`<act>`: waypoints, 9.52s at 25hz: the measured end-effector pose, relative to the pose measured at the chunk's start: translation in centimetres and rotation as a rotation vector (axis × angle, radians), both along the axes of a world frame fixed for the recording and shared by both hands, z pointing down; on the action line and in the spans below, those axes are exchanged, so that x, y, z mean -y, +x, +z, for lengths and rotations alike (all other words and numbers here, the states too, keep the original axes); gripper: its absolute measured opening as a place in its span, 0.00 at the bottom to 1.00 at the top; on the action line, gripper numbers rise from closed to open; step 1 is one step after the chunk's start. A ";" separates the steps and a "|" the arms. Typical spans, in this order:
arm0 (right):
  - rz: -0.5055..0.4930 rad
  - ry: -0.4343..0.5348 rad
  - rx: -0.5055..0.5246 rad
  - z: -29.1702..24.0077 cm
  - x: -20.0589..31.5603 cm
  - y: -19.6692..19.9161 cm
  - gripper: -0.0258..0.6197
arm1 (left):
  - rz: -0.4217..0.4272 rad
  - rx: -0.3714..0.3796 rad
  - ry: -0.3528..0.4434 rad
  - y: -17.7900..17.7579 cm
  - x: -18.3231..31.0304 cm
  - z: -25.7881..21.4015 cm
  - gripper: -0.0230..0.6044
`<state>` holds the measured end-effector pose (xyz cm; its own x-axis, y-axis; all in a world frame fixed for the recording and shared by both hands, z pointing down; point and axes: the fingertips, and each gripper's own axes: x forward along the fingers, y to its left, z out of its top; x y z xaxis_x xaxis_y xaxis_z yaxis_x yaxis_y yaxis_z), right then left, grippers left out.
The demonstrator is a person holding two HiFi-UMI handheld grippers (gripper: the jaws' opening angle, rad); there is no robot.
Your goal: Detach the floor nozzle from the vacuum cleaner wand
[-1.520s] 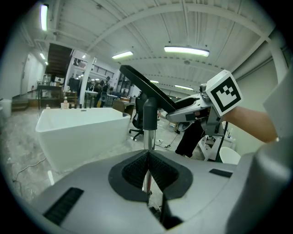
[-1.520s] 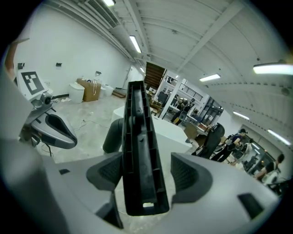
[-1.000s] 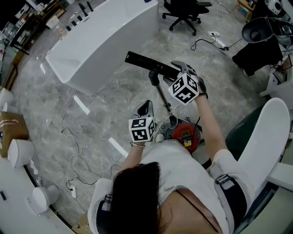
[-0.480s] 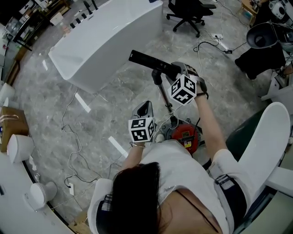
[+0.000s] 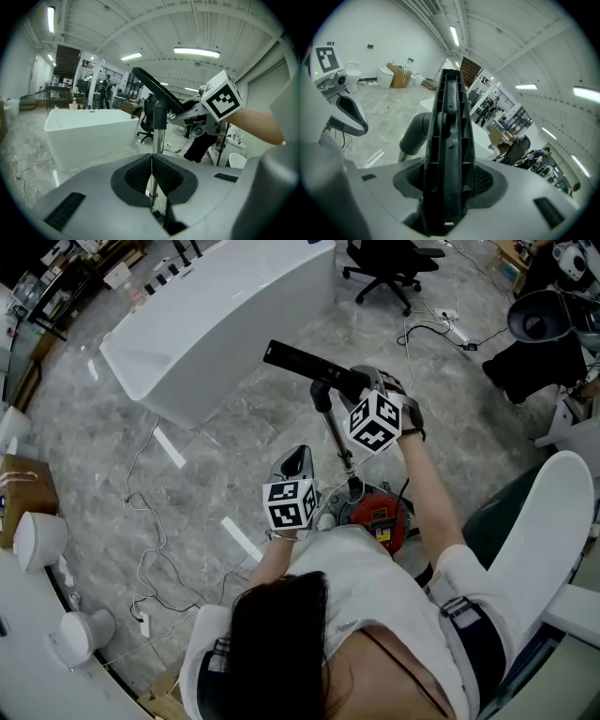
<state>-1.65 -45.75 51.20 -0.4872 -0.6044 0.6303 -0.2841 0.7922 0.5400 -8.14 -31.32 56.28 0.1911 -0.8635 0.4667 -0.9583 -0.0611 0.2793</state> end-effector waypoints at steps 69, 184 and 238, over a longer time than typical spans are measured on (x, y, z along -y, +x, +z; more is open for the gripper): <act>-0.031 -0.019 0.052 -0.2 -0.9 0.3 0.38 | 0.163 -0.129 -0.012 5.6 11.5 6.2 0.39; 0.553 -0.073 0.792 -9.6 -1.2 9.3 0.38 | 0.228 -0.204 0.073 5.4 10.4 5.0 0.43; 0.587 0.098 0.757 -8.9 -12.2 4.4 0.38 | 0.066 0.084 0.475 -1.7 -0.7 -17.0 0.17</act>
